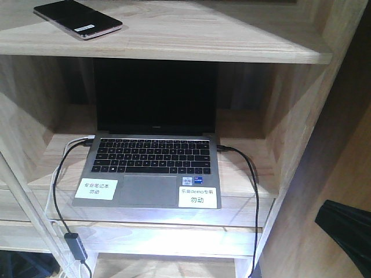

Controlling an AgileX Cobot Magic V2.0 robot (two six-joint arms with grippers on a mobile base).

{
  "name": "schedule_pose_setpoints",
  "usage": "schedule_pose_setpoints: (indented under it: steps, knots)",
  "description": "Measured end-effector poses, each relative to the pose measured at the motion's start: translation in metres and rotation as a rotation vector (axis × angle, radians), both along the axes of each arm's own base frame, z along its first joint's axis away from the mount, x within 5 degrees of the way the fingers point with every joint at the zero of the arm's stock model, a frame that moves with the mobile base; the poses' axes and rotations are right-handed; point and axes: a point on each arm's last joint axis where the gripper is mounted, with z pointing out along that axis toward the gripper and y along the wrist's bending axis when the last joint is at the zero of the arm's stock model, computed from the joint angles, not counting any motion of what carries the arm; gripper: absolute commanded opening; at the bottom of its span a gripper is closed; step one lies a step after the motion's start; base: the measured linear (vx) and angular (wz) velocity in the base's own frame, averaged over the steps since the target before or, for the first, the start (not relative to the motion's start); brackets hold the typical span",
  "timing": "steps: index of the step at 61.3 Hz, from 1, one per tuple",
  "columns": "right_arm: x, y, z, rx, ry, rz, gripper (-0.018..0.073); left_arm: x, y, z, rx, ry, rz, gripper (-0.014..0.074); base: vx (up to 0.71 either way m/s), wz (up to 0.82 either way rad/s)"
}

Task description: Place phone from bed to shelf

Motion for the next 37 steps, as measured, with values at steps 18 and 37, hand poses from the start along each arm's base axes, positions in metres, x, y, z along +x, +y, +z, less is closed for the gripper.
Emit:
schedule_pose_setpoints:
  steps: [18,37]
  knots:
    - [0.0,0.0,0.0,-0.001,0.0,0.0,-0.0001,0.0,0.0,0.0,0.0,0.0,0.0,0.0001,0.0,0.0]
    - [0.0036,-0.0051,-0.0037,-0.016,0.041,-0.071,-0.0001,0.0,0.0,0.0,0.0,0.0,0.0,0.0001,0.0,0.0]
